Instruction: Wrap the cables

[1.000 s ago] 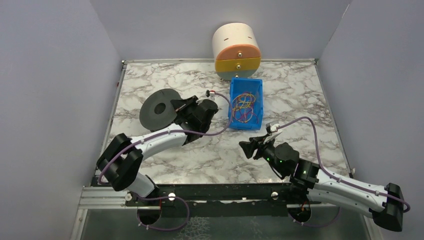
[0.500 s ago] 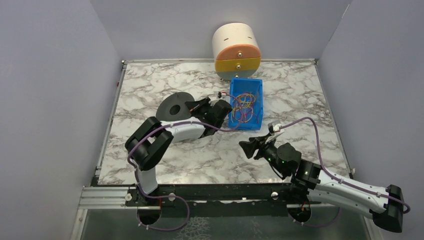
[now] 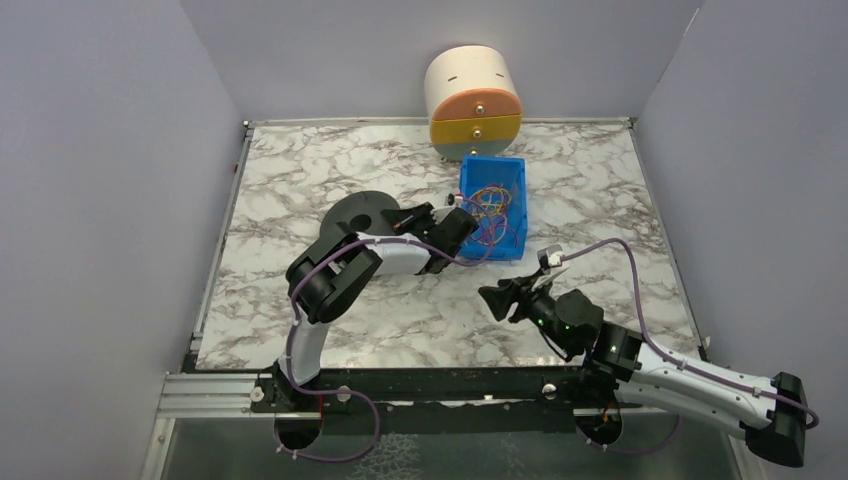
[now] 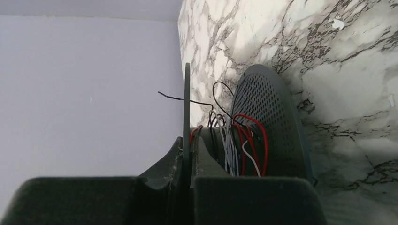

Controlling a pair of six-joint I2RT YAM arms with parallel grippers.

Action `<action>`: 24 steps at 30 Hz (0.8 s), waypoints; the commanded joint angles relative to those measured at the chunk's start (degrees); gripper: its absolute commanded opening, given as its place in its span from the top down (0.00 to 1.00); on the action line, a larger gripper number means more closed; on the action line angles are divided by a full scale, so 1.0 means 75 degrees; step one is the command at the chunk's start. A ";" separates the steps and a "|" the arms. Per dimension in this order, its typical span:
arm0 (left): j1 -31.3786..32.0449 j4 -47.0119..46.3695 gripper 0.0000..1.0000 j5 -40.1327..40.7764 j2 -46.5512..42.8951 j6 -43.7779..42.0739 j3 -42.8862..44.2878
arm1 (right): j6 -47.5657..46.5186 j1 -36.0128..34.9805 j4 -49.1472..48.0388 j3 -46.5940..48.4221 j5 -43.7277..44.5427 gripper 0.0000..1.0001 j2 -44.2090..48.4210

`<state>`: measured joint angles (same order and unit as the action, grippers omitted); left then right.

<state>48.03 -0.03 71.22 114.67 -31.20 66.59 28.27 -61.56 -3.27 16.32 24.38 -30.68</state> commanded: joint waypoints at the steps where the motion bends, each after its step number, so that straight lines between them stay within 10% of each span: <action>1: 0.0008 0.0060 1.00 0.0093 0.0456 0.0444 0.0374 | 0.0144 -0.0042 0.0158 -0.0067 -0.0041 0.43 0.0094; 6: 0.0008 0.0206 1.00 0.0201 0.0825 0.0608 0.0669 | 0.0179 -0.0038 0.0314 -0.0059 0.0034 0.43 0.0148; 24: 0.0018 0.0500 0.47 -0.0239 0.0508 0.1287 0.0602 | 0.0191 -0.0040 0.0525 0.0106 0.0054 0.42 0.0170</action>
<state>47.97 0.43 72.55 120.66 -23.29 71.96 28.99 -61.56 0.05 16.32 24.40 -29.23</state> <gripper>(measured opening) 0.486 0.583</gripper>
